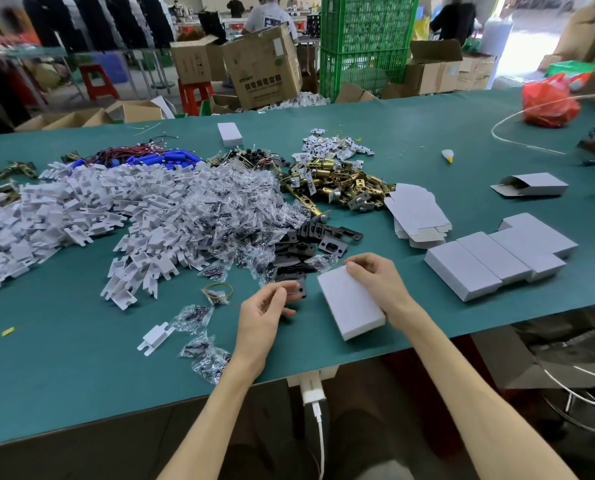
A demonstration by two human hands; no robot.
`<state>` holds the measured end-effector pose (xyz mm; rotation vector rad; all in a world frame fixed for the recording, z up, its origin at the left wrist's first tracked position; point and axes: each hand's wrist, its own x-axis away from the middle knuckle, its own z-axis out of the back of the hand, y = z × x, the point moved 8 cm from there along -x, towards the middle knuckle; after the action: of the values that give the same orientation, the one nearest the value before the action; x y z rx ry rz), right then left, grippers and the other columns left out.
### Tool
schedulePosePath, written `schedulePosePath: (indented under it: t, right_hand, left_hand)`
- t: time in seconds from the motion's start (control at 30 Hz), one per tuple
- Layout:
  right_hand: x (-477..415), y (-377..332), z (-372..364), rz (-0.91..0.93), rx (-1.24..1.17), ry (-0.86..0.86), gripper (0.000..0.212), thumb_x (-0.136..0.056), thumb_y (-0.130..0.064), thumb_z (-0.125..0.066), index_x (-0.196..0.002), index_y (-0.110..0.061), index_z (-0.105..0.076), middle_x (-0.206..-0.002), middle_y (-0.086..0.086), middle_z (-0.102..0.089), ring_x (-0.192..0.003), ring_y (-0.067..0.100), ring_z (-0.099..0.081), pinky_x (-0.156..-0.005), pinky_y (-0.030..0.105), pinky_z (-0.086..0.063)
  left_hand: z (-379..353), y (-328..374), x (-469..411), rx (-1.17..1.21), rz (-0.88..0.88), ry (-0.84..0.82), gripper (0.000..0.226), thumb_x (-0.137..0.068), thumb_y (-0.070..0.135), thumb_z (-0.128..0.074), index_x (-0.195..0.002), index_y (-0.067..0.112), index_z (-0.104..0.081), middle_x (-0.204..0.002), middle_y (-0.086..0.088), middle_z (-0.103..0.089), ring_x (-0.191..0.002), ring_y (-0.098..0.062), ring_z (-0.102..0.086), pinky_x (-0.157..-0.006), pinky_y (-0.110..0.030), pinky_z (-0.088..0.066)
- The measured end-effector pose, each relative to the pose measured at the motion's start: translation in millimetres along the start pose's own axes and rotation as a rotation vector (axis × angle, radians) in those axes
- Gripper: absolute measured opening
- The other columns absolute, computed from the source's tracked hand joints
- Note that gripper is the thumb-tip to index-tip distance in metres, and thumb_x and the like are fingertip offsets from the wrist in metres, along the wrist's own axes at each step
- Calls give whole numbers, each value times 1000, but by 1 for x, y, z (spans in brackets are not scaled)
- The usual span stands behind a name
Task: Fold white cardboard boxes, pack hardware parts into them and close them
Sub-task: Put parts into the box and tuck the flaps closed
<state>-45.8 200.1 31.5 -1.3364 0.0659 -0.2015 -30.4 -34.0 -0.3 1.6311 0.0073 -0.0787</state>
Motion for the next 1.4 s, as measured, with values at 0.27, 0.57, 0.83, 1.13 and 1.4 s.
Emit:
schedulePosePath:
  t: [0.27,0.57,0.83,1.13,1.4]
  right_hand:
    - [-8,-24,32,177,555,114,36,-103,-17,-55,-138,-10,-57,-143,4,-58,-136,19,-49,-111,27,-35]
    - [28,-2,-86,120,157,-113,70,-104,-39,-54,-161,-14,-22,-167,-1,-24,-153,13,-23,-125,33,-20]
    - [6,23,-16,64,64,39,59,-105,-38,-52,-156,-11,-37,-159,0,-41,-143,9,-40,-114,21,-28]
    - [-15,43,55,-2,-65,87,55,-104,-42,-52,-152,-15,-45,-152,-10,-48,-139,6,-45,-122,36,-32]
    - [-22,48,86,-8,-163,45,36,-104,-37,-56,-136,-22,-60,-127,-17,-69,-124,0,-60,-116,30,-40]
  left_hand:
    - [1,-1,-1,-35,-11,1,30,-105,-1,-50,-107,13,-76,-105,-2,-79,-100,-20,-74,-76,-26,-59]
    - [2,-1,-1,-28,-14,26,30,-104,-8,-48,-109,6,-74,-105,-7,-79,-99,-24,-74,-76,-26,-59]
    - [3,-3,-1,-42,-7,29,32,-103,-7,-48,-106,8,-75,-104,-5,-79,-97,-20,-75,-73,-23,-58]
    - [4,-2,0,-63,-4,28,32,-103,-7,-48,-106,9,-76,-103,-3,-79,-96,-20,-75,-76,-23,-58]
    - [4,-2,0,-88,-1,26,33,-104,-6,-48,-105,11,-76,-103,-2,-79,-96,-22,-75,-79,-25,-59]
